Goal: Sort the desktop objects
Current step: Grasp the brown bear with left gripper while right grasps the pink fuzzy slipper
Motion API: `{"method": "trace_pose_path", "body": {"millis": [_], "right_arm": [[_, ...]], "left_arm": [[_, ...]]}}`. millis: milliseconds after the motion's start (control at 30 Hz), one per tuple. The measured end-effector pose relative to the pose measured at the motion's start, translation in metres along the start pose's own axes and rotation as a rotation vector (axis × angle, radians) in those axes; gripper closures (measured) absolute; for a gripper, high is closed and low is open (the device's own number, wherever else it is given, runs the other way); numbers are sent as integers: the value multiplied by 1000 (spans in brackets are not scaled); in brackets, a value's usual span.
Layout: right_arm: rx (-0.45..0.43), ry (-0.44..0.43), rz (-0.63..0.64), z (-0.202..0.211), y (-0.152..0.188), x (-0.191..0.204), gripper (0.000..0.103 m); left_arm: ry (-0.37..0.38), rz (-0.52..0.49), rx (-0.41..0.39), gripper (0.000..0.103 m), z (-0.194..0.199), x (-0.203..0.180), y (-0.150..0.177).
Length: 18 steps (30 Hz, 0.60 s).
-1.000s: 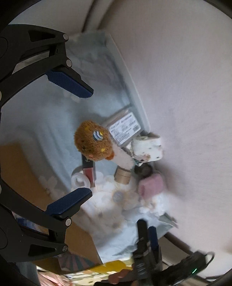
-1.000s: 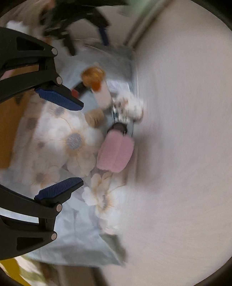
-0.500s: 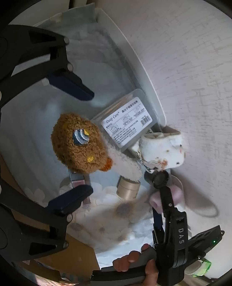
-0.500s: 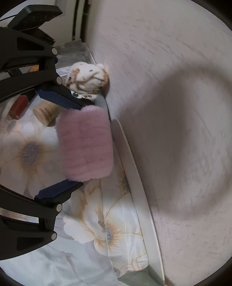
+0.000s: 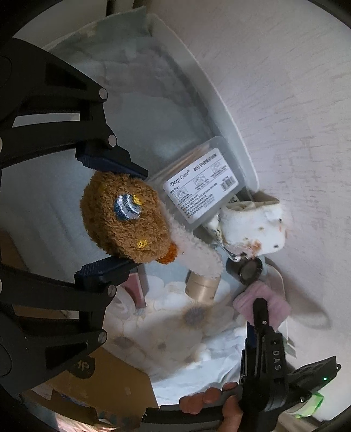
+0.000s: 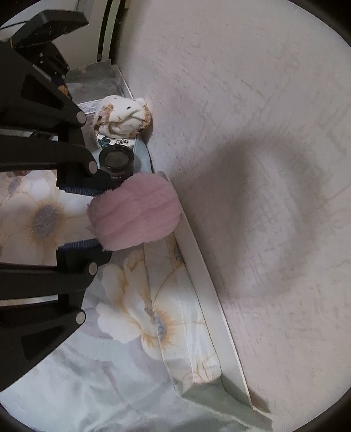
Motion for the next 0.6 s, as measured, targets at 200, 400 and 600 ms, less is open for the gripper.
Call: {"method": "trace_pose_path", "body": {"millis": [200, 400, 600], "right_arm": [[-5, 20, 34, 20, 14, -1, 78], [-37, 21, 116, 57, 29, 16, 78], [-89, 3, 386, 127, 65, 54, 78]], "left_arm": [[-13, -12, -37, 52, 23, -6, -2], [-34, -18, -79, 52, 53, -13, 2], [-65, -6, -124, 52, 105, -19, 9]]}}
Point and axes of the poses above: each gripper's, at about its wrist camera, not at the fingertips, and z roughly against the way its jaws point, x to its left, y to its underside, the point moved 3 cm from there along -z, roughly the way its jaws point, and after that the axes turned 8 degrees about -z, right-handed, at the moved point
